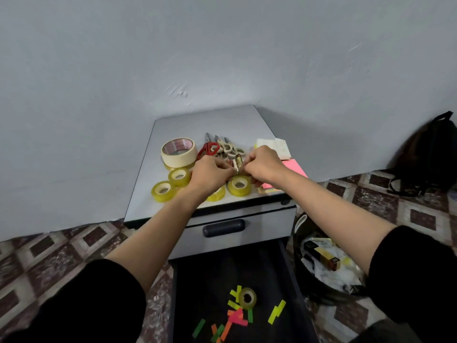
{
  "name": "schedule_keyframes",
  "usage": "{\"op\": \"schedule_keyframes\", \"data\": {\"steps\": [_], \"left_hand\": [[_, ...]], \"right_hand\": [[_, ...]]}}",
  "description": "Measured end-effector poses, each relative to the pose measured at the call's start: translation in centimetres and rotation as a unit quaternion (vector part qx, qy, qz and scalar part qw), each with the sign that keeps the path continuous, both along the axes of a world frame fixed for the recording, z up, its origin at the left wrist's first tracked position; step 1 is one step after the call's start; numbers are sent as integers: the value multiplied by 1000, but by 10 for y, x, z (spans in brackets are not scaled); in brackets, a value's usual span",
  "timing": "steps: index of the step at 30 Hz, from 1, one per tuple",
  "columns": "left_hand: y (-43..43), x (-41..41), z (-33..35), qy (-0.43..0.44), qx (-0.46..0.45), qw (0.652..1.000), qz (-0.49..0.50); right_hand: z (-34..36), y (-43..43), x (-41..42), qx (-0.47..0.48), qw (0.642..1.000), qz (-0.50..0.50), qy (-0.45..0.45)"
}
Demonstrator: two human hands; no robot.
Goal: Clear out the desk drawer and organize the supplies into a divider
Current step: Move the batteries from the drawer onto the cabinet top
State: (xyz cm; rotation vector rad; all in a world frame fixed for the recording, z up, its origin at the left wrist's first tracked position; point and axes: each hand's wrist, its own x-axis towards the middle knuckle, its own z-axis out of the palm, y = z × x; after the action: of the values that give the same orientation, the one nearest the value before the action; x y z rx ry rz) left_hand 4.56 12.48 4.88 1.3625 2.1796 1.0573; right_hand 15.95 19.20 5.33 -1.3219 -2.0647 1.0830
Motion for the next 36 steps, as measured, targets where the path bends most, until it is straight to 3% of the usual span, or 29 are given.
{"op": "schedule_keyframes", "data": {"steps": [6, 16, 29, 36], "left_hand": [[-79, 19, -45, -93, 3, 995, -27], [-183, 18, -181, -121, -174, 977, -22], [-179, -14, -259, -30, -305, 948, -84], [-177, -17, -294, -20, -367, 922, -123]], "right_hand": [[-40, -77, 31, -74, 993, 87, 15], [-169, -150, 65, -196, 959, 167, -115], [-250, -136, 44, -165, 935, 200, -242], [-291, -124, 37, -63, 916, 159, -364]]}}
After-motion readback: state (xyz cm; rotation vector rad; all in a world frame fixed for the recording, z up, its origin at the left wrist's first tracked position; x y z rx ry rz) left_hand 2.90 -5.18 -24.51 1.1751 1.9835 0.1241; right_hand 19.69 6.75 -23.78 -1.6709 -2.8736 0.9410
